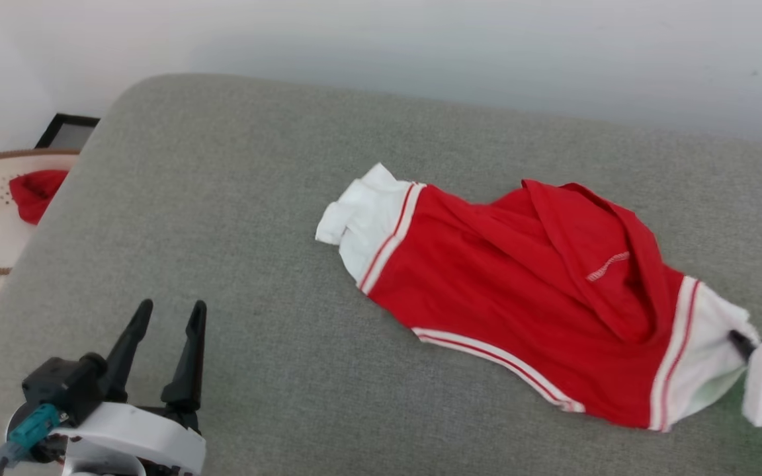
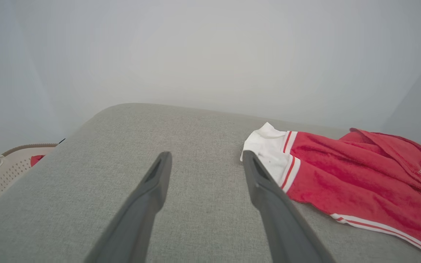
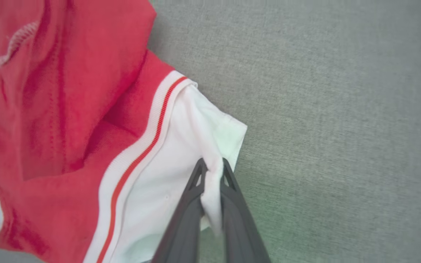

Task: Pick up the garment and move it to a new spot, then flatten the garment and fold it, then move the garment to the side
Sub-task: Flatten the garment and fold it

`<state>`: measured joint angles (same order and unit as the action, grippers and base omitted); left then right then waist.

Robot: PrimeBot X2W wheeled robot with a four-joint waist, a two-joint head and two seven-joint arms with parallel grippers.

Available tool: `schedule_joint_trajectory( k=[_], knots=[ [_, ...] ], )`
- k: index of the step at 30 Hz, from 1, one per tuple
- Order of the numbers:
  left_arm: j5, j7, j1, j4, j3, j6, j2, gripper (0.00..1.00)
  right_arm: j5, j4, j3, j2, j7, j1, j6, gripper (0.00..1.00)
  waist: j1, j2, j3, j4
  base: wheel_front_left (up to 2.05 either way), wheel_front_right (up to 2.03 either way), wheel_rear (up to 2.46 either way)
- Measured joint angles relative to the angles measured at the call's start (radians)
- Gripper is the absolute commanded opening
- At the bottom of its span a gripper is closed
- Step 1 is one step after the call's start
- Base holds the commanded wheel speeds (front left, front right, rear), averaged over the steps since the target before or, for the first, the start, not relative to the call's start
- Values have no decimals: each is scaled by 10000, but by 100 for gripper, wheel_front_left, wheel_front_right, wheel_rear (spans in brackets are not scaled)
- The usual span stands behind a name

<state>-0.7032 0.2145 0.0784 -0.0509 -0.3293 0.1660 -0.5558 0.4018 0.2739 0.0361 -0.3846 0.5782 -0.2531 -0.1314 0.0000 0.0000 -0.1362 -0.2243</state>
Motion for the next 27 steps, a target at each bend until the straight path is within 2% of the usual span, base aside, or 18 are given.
schedule_joint_trajectory(
  k=[8,14,15,16,17,27],
  knots=[
    [2,-130,30,-46,-249,-119,-8,100,-224,267,364,-732,23,-325,0,0,-1,0,133,73,0,0,0],
    [54,-207,103,-38,-378,-119,19,100,-236,844,378,-882,-236,-715,0,0,0,0,100,48,0,0,0],
    [67,-207,120,-27,-384,-121,19,100,-236,945,357,-872,-290,-759,0,30,-1,0,100,52,0,0,0],
    [67,-207,133,-12,-391,-121,17,100,-236,1051,316,-863,-349,-825,0,51,0,0,103,62,0,0,0],
    [69,-205,140,-8,-393,-121,17,100,-236,1137,259,-861,-431,-875,0,100,0,0,107,78,0,0,0],
    [-21,-121,-76,29,-161,17,-117,100,-236,1283,-318,-581,-1459,-1095,2,100,0,0,403,642,0,0,0]
  ],
)
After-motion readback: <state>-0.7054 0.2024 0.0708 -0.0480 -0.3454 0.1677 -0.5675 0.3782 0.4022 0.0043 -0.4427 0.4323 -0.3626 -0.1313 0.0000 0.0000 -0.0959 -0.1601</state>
